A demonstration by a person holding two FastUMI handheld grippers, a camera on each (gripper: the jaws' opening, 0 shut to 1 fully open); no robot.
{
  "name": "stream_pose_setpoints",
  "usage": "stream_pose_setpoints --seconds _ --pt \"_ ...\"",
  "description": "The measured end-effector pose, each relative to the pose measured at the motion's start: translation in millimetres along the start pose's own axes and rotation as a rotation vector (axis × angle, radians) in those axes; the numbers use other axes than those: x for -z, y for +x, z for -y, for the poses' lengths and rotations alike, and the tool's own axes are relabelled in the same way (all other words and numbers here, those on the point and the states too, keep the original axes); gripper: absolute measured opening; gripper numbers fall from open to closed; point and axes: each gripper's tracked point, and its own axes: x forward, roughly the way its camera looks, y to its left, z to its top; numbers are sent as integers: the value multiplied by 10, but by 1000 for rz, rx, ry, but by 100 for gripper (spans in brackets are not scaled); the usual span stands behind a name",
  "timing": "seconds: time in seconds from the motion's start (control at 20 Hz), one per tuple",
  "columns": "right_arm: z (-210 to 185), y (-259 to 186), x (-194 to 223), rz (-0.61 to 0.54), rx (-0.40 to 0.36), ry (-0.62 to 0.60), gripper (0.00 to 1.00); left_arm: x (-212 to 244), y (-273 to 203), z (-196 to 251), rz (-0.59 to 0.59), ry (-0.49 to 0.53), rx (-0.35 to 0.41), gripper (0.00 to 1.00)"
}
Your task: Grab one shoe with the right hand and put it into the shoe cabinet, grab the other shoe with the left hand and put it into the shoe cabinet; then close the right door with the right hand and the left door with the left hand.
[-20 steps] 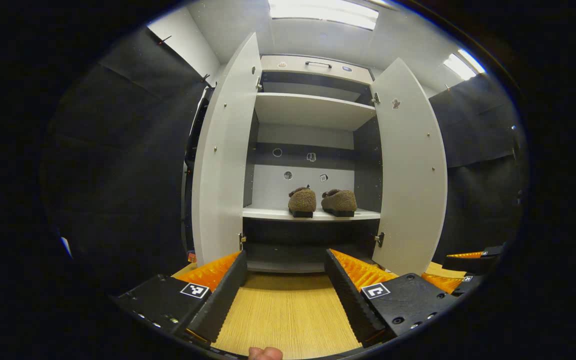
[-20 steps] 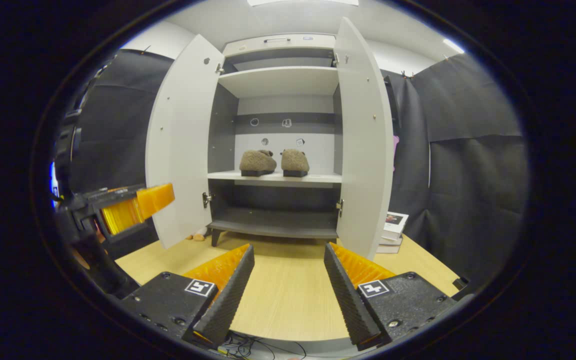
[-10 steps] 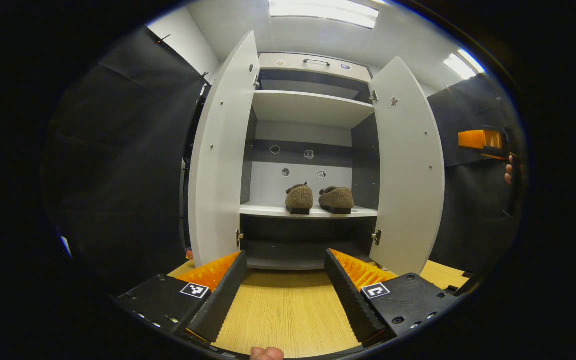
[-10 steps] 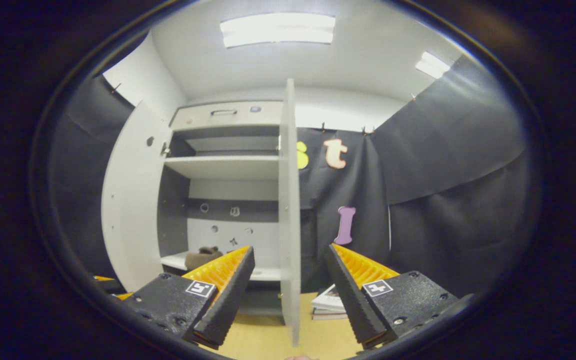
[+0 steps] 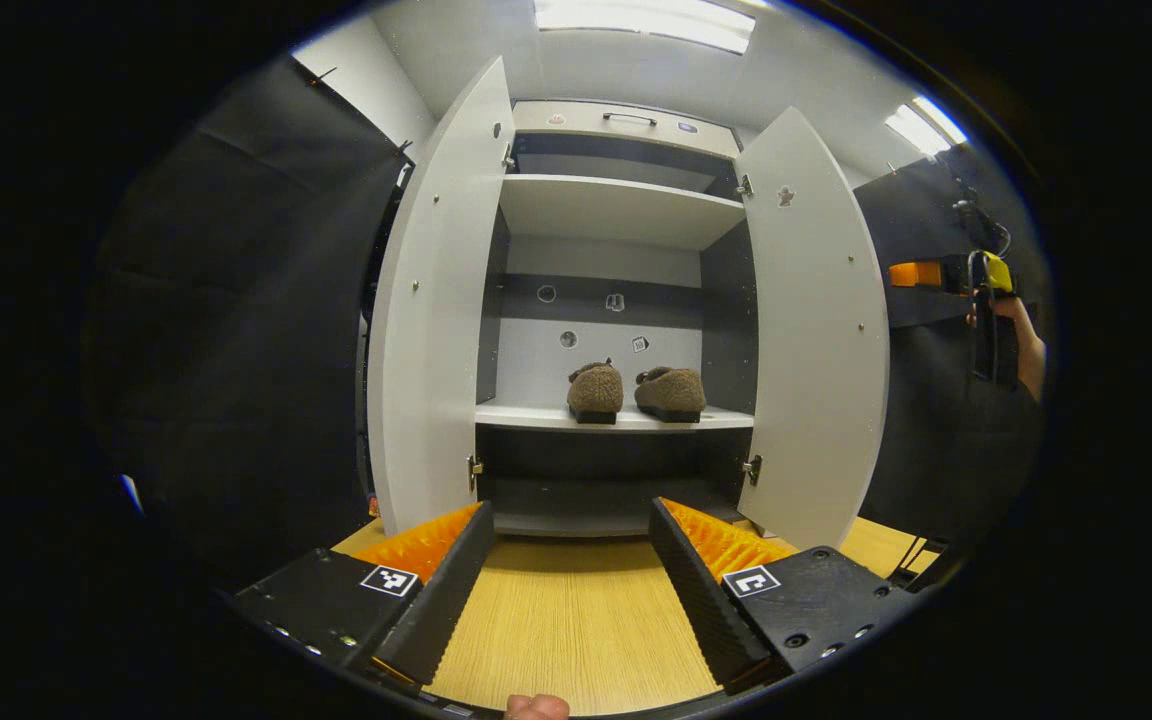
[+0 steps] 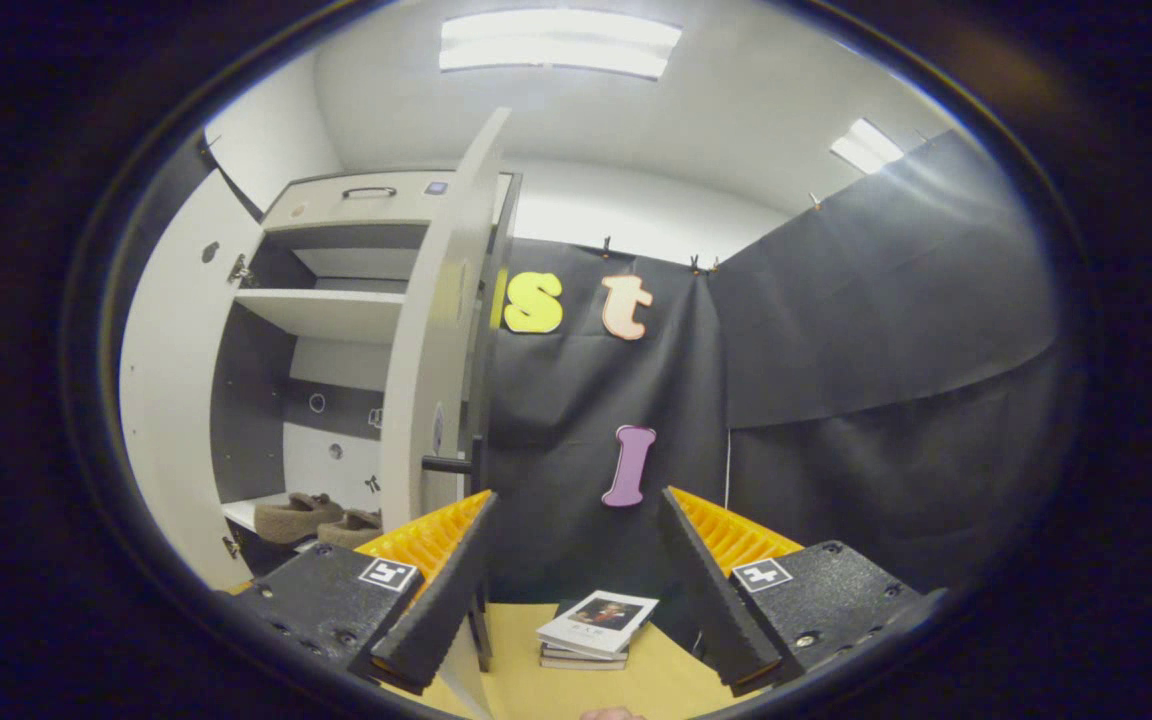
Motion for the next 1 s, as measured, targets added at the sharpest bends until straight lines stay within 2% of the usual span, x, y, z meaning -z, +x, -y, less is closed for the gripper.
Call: stream_pose_setpoints --seconds 0.15,0.4,0.65,0.8,1.0 --pt "80 202 77 -27 2 -8 100 -27 12 -14 9 -1 -8 95" --pt "-5 300 69 -13 -8 -36 99 -32 53 34 7 7 4 95" --pt "-123 268 57 -10 -37 -26 93 -11 75 63 2 2 14 95" --pt "-122 257 45 -15 -19 -56 93 -13 86 9 2 -1 2 95" --pt "-212 232 31 -16 -49 -42 93 -33 73 -20 5 -13 5 95"
